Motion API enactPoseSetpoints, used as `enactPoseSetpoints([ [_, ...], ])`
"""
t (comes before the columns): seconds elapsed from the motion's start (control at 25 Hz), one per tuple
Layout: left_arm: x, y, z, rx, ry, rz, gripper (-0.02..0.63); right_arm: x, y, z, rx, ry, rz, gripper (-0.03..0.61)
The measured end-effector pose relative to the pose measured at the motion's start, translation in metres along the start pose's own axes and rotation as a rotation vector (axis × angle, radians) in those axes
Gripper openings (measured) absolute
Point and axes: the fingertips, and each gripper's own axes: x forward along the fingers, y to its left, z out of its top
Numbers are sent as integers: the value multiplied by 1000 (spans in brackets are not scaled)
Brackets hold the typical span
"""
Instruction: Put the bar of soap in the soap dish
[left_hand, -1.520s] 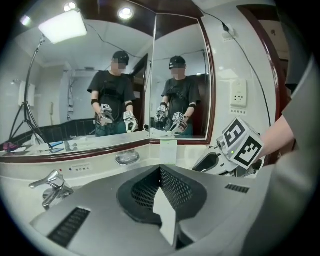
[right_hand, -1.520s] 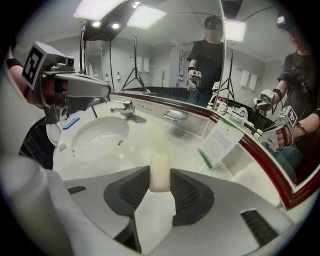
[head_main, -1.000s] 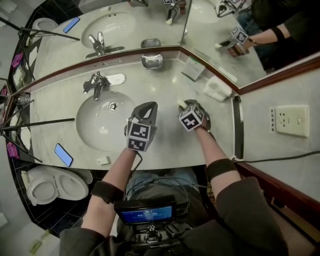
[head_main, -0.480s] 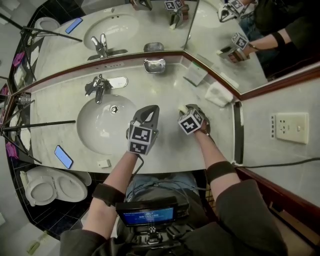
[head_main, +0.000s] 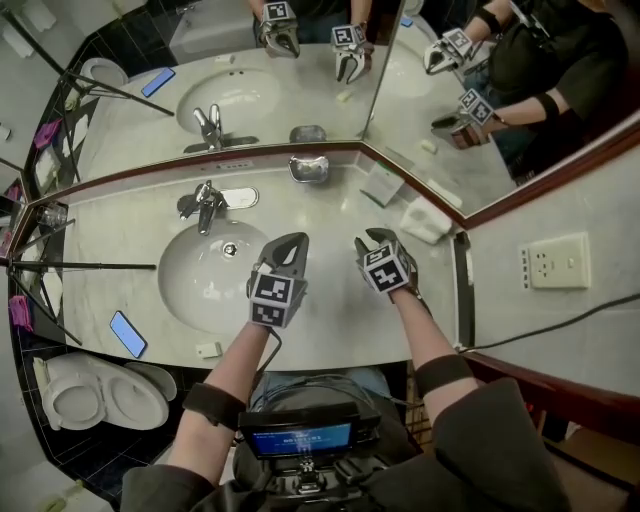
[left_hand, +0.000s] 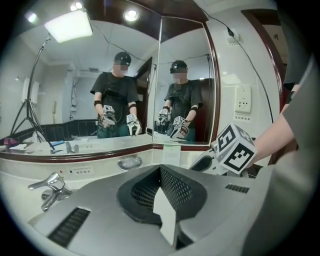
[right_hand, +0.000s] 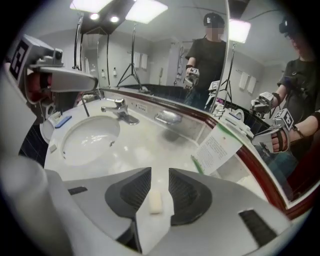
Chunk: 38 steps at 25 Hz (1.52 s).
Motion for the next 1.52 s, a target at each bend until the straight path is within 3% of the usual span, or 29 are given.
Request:
enactPoseSetpoints([
  [0.2,-20,8,19,-12,-52,23,2,-49,-4,55,106,-245,-2,18],
  [0.56,-60,19,26,-37,-96,59,2,-136,6,101,319,-559,28,15],
  [0.72,-73,15,21,-41,-99,65,2,-151,11,93,358,-586,18,14],
  [1.52,-90,-7,17,-27,-105,55,2,-163,19,71,310,-559,-21,14],
])
